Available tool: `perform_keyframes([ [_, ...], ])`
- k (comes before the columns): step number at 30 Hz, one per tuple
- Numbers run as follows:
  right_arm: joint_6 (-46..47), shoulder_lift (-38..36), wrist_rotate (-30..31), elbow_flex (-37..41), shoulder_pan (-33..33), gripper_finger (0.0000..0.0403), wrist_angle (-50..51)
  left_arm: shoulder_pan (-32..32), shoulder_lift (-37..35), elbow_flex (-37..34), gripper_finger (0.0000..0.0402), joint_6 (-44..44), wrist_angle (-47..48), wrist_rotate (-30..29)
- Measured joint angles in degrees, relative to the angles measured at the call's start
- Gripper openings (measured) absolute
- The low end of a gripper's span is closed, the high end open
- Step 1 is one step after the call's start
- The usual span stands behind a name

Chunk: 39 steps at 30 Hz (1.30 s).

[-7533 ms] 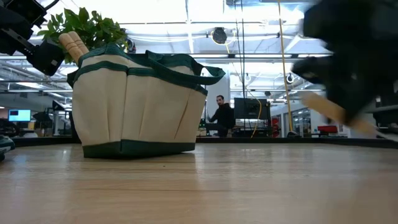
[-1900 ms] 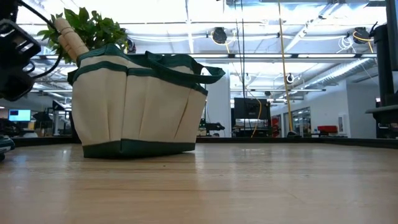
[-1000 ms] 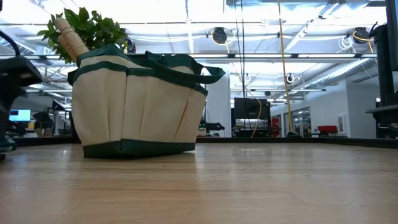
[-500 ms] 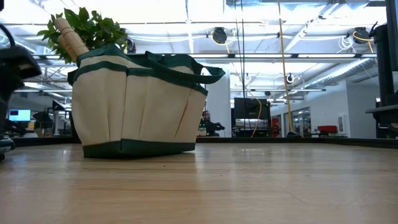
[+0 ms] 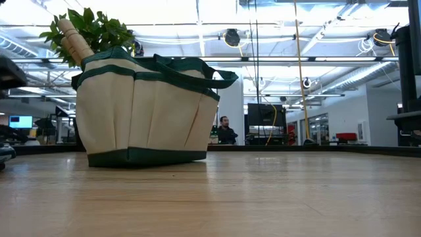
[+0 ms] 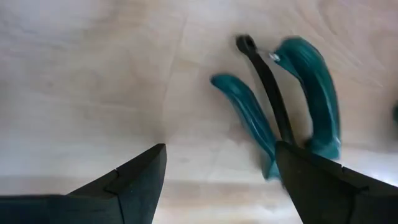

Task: Pick & Place Garden tools in Gardening bag
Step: Put the green scissors into the brown bag

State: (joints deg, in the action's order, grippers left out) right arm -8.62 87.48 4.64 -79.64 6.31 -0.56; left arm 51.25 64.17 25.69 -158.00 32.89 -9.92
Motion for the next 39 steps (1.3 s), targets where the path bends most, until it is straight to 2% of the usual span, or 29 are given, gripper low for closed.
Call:
perform_keyframes([
  [10, 0.49, 0.00, 0.00, 0.02, 0.00, 0.0130, -0.02, -1.38, 6.27, 0.56, 0.0308, -1.39, 0.70, 0.48],
  [30, 1.95, 0.00, -0.02, 0.02, 0.00, 0.0130, -0.47, -1.63, 6.44, 0.55, 0.0308, -3.73, 3.64, 0.90],
  [39, 1.96, 0.00, -0.01, 0.02, 0.00, 0.0130, -1.44, -1.78, 6.55, 0.52, 0.0308, -5.65, 2.01, 1.34],
])
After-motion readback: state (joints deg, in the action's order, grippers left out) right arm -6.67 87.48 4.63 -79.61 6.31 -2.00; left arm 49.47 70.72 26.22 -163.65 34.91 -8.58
